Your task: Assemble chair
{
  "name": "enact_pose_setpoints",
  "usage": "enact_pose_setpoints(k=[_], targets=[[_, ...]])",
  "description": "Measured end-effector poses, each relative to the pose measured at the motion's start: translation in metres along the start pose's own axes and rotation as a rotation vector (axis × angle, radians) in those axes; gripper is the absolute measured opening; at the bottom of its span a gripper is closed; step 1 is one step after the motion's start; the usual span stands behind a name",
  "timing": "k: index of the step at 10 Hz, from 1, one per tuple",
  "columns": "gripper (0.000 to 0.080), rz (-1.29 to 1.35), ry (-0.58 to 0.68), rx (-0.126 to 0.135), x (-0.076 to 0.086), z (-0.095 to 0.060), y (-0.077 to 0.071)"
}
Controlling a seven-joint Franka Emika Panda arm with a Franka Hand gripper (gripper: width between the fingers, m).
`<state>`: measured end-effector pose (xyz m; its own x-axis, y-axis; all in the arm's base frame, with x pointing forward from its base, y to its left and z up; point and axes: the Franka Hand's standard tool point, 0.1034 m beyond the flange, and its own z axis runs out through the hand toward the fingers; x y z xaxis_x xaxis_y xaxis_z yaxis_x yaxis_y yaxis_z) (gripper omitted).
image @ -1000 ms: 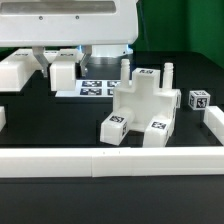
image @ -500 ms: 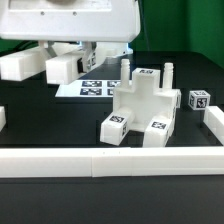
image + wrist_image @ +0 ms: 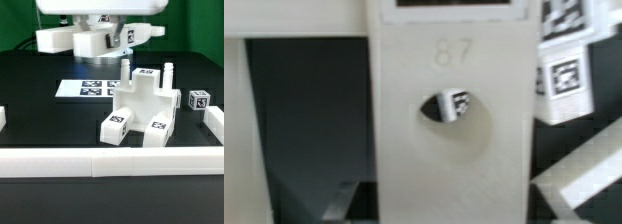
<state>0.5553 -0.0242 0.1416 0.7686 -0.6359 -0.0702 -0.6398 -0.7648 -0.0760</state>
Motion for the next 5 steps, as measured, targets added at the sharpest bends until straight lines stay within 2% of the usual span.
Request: enact_pose_setpoints(k=[2,3,5], targets=[[0.0284,0.001,-0.01,-0.019,-0.006,0.012,-0.029],[0.0284,0.032,-0.03,-0.043,-0.005,0.022,-0.043],[0.0284,0.007,-0.025,-0.039,-0.002,0.023,-0.044]])
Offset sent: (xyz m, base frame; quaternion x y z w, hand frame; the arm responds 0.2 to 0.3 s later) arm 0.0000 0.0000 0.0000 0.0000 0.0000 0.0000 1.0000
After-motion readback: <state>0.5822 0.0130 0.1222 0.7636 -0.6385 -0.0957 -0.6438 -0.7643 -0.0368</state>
